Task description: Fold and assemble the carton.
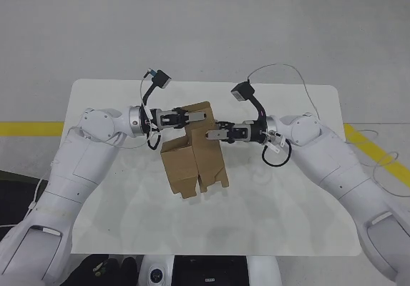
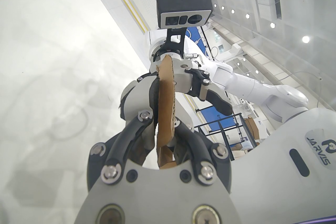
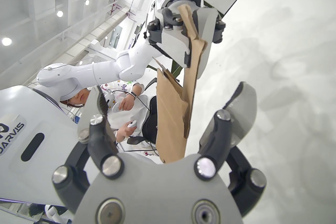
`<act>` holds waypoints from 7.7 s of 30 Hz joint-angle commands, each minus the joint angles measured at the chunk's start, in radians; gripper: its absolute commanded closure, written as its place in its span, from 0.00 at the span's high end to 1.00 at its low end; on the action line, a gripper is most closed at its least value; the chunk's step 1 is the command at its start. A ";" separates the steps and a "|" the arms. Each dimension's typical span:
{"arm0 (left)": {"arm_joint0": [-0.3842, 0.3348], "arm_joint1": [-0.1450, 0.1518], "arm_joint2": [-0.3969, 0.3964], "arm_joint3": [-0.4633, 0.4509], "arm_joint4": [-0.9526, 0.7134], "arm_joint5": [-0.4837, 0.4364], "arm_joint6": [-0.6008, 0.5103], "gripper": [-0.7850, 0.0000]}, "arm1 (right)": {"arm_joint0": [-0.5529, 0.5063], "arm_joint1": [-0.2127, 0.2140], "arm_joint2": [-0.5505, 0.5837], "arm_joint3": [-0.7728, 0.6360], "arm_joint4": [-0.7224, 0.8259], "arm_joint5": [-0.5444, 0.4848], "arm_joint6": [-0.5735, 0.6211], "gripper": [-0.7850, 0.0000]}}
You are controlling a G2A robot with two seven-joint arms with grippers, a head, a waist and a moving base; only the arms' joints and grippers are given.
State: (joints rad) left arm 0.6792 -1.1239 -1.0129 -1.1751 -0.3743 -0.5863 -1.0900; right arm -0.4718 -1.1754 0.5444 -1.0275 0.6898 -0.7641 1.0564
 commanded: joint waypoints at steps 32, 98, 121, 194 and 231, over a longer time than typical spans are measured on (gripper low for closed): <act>0.030 0.021 -0.126 0.005 -0.059 0.013 0.040 1.00 | 0.013 0.015 -0.044 0.115 0.061 -0.073 -0.073 0.00; 0.316 0.065 -0.206 -0.247 0.086 0.248 0.099 0.00 | -0.028 -0.009 0.230 0.245 -0.144 -0.081 -0.081 1.00; 0.142 0.109 -0.208 -0.069 -0.019 0.366 -0.446 0.00 | -0.228 0.149 0.357 -0.072 -0.113 0.099 0.099 1.00; 0.363 0.202 -0.202 -0.388 -0.090 0.568 0.259 1.00 | -0.174 0.051 0.205 0.108 -0.022 -0.029 -0.073 0.00; 0.360 0.172 -0.215 -0.432 -0.223 0.688 0.322 1.00 | -0.160 -0.003 0.247 0.146 -0.133 -0.038 -0.070 0.00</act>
State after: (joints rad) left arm 1.0395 -0.9516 -1.2276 -1.6091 -0.6034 0.1064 -0.7687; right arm -0.6320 -1.1775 0.7899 -0.8823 0.5565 -0.8018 0.9844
